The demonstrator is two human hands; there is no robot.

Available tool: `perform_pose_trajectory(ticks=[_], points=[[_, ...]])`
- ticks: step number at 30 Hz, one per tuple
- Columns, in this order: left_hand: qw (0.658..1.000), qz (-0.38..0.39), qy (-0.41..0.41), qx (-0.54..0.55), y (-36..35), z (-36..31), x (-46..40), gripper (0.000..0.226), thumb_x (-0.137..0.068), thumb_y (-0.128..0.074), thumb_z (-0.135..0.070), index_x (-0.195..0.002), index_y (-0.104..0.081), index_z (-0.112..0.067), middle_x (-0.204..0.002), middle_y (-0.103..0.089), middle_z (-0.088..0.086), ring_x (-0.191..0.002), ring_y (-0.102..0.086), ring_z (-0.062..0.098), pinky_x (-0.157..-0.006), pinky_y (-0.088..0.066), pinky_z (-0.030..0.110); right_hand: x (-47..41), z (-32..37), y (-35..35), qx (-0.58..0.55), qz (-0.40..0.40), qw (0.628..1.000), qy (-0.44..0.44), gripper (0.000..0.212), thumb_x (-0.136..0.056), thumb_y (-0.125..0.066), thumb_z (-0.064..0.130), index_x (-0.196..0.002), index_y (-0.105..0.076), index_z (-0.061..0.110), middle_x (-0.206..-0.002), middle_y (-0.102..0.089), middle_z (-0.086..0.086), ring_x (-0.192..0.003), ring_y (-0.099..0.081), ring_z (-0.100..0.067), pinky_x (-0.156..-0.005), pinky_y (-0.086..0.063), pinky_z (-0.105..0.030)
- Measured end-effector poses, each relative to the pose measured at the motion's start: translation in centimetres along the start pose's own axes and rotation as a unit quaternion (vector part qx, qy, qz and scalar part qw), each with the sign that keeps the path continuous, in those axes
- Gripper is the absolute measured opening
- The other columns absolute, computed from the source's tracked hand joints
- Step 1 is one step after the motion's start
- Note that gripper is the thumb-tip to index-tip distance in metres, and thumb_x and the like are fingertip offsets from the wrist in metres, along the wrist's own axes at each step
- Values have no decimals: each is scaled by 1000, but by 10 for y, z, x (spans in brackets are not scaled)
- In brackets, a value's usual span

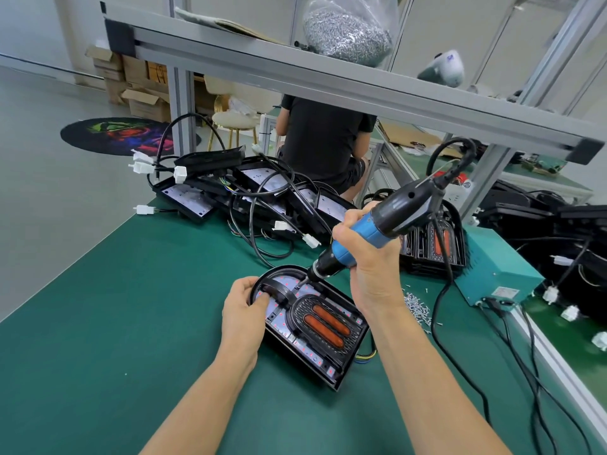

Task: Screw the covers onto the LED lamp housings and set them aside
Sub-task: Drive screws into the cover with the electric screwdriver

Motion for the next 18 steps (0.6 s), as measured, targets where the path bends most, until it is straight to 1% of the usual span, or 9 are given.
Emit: perform_pose_trajectory(ticks=[3,5,7,8,10,12,14,15,18], points=[[1000,-1,-6,2,0,0,0,25,-90,-50,6,-97,-58,-17,-100,-68,2,-96,-63,23,-93,-49,39,2,-1,-3,14,12,1000,11,40,-73,-64,-4,-68,-59,36,-72,-53,12,-68,-48,-6,-80,-43,-26],[1000,-2,-7,1,1,0,0,26,-90,-50,6,-97,-58,-18,-99,-68,1,-93,-63,20,-92,-49,37,2,-1,-5,14,27,999,17,46,-74,-63,-6,-71,-60,40,-72,-53,12,-67,-47,-7,-73,-44,-23],[1000,-5,-5,-4,1,1,-1,26,-90,-50,5,-95,-58,-19,-96,-68,0,-89,-63,18,-89,-49,36,3,-1,-4,5,29,999,17,50,-75,-62,-8,-82,-60,42,-73,-53,11,-66,-48,-7,-68,-46,-21],[1000,-5,-1,-8,1,2,-1,26,-90,-50,5,-95,-58,-19,-95,-68,0,-88,-62,18,-89,-49,37,4,-2,-2,-2,21,1000,13,49,-75,-63,-8,-93,-58,38,-73,-53,9,-67,-49,-8,-68,-47,-21],[1000,-2,7,-19,0,2,-3,24,-91,-50,5,-96,-57,-18,-97,-67,2,-88,-62,19,-89,-48,37,6,-4,3,-10,-15,1000,3,48,-74,-66,-5,-108,-52,27,-75,-54,8,-68,-52,-9,-70,-49,-22],[999,3,-3,-48,2,0,-3,23,-91,-51,3,-99,-58,-16,-100,-67,2,-91,-62,20,-89,-49,36,10,-4,12,-19,-69,997,1,44,-74,-68,-1,-108,-53,22,-76,-55,7,-72,-53,-9,-75,-48,-24],[994,3,-36,-107,5,-4,-4,22,-89,-54,1,-102,-61,-16,-100,-68,0,-93,-63,20,-88,-49,34,14,-4,25,-51,-128,990,-4,41,-73,-69,1,-106,-54,23,-79,-55,6,-79,-53,-12,-83,-45,-29],[989,-1,-51,-140,7,-7,-4,23,-89,-55,0,-104,-62,-16,-100,-68,-2,-95,-62,19,-87,-47,32,16,-2,32,-68,-149,986,-6,42,-73,-68,2,-106,-54,24,-79,-55,5,-80,-52,-13,-84,-44,-29],[971,-24,-85,-224,14,-13,-6,26,-90,-56,-4,-112,-62,-16,-103,-66,-3,-98,-59,19,-86,-43,29,24,7,53,-96,-189,977,11,42,-73,-67,2,-106,-52,24,-78,-52,2,-76,-51,-15,-76,-46,-23]])
Point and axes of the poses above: each hand's wrist, its own x-axis away from the middle knuckle, its own y-axis out of the back of the hand, z = x × y, the point moved 6 cm from there along -x, towards the middle knuckle
